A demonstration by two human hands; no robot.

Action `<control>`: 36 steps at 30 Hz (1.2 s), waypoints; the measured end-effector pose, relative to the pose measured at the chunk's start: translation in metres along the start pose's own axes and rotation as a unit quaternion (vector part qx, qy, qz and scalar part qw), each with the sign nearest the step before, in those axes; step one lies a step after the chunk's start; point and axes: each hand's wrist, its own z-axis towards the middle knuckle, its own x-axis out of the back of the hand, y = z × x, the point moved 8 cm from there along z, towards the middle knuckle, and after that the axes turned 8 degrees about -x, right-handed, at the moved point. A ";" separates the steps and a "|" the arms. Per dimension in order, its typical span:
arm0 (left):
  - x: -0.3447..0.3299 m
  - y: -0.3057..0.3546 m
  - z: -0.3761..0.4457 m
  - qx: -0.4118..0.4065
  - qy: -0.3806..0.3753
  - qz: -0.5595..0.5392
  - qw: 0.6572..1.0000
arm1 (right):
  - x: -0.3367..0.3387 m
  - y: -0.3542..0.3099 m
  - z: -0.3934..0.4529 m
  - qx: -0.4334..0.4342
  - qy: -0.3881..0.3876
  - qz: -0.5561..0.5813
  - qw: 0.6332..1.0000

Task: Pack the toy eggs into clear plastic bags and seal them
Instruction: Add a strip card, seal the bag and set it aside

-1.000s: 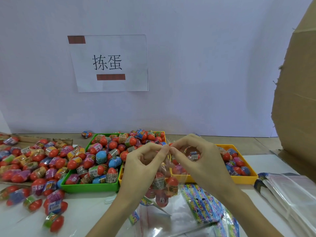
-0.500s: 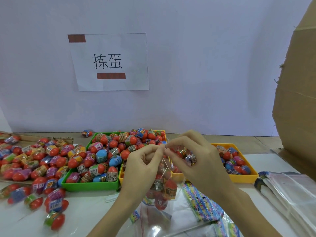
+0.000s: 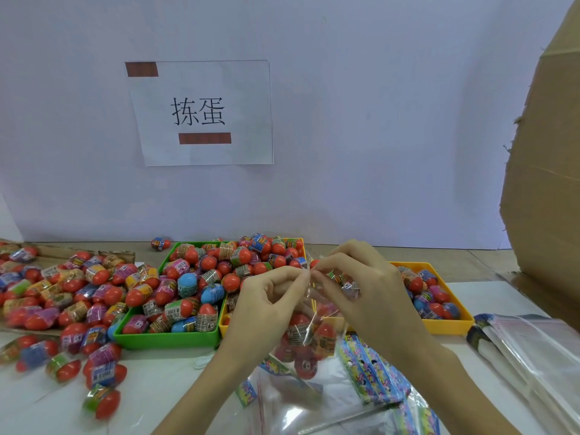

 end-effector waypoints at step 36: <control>-0.007 0.005 -0.004 -0.031 0.025 0.052 0.998 | -0.003 -0.005 -0.004 -0.073 0.035 0.028 0.996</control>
